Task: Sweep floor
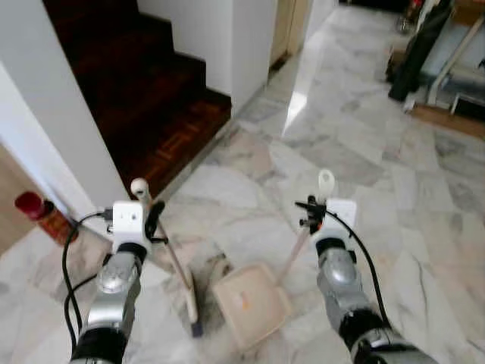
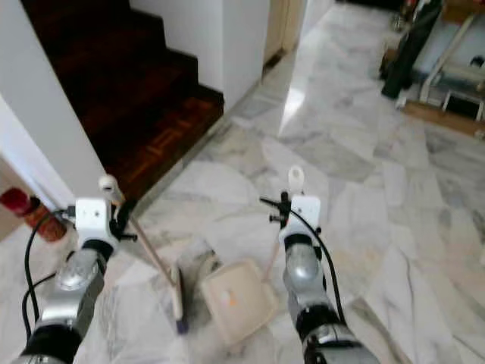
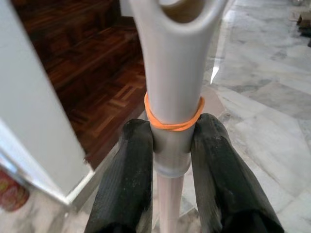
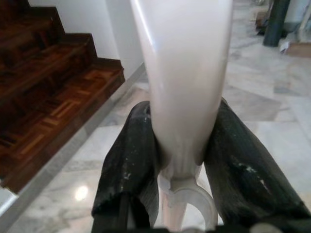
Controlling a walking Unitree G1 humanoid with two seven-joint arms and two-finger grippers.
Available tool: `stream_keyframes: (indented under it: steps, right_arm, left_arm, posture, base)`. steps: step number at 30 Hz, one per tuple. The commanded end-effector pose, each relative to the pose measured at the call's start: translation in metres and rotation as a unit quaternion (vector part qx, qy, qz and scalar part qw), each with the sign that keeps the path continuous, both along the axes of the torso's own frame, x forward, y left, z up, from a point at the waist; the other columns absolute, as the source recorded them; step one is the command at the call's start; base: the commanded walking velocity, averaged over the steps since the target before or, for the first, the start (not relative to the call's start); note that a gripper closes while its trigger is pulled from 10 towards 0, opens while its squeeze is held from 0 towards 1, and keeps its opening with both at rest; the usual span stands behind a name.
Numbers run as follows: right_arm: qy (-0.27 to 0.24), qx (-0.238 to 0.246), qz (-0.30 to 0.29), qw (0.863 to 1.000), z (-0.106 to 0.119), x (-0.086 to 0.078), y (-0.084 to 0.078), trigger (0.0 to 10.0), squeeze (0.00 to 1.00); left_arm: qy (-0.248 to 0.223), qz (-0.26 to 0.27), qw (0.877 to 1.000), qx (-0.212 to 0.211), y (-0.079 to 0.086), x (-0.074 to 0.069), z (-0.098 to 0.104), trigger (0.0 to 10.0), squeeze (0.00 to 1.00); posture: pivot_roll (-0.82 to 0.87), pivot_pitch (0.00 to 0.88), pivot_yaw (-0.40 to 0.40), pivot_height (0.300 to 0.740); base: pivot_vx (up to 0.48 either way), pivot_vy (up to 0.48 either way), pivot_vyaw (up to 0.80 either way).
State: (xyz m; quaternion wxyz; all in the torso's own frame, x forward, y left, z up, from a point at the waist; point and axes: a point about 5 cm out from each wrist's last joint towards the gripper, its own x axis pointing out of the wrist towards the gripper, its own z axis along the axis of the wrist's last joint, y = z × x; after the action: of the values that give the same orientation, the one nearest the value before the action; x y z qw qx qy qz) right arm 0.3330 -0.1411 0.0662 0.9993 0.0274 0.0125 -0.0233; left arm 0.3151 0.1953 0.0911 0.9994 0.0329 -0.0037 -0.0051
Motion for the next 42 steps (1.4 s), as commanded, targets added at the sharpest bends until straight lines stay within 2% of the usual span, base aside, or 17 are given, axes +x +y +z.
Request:
stream_keyframes:
  steps: [1, 18, 42]
  right_arm:
    - [-0.025, -0.006, -0.009, 1.000, 0.0100, 0.0042, -0.0067, 10.0, 0.00]
    - [-0.020, -0.007, -0.006, 1.000, 0.0076, 0.0032, -0.0060, 10.0, 0.00]
    - [-0.019, -0.007, -0.007, 1.000, 0.0078, 0.0035, -0.0075, 10.0, 0.00]
  left_arm:
    - [-0.010, -0.007, 1.000, 0.008, -0.0017, 0.0016, 0.0053, 10.0, 0.00]
    - [-0.012, -0.014, 1.000, 0.007, -0.0057, 0.0032, 0.0050, 10.0, 0.00]
    - [-0.009, -0.014, 1.000, 0.007, -0.0055, 0.0023, 0.0033, 10.0, 0.00]
  posture:
    - [0.04, 0.084, -0.010, 0.740]
    - [0.04, 0.043, -0.013, 0.740]
    - [0.04, 0.063, -0.014, 0.740]
  base:
    - [0.300, 0.000, 0.00]
    - [0.297, 0.000, 0.00]
    - [0.296, 0.000, 0.00]
